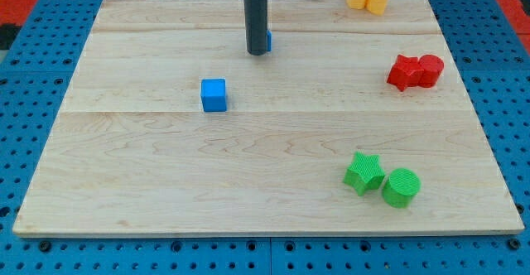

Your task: Push blue triangle a bit up

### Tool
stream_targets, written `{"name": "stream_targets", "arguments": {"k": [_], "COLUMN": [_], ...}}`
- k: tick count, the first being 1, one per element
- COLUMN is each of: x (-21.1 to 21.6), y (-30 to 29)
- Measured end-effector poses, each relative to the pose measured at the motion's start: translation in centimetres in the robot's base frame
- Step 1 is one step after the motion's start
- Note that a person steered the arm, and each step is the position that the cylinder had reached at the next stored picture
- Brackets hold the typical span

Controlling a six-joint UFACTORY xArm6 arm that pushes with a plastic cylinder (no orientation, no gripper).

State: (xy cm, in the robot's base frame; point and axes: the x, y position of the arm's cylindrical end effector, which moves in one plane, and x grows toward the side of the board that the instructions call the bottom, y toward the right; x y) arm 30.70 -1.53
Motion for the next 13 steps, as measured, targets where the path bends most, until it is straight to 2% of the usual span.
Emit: {"name": "stream_targets", "arguments": {"k": [1,2,4,6,9,10,11,12,13], "x": [-2.2,-2.2,0.9,-0.7,-6.9,-7.4,-2.1,-1.3,-5.1], "y": [0.3,1.9,5.1,6.7,6.7,6.9,7.3,4.3,2.4]}}
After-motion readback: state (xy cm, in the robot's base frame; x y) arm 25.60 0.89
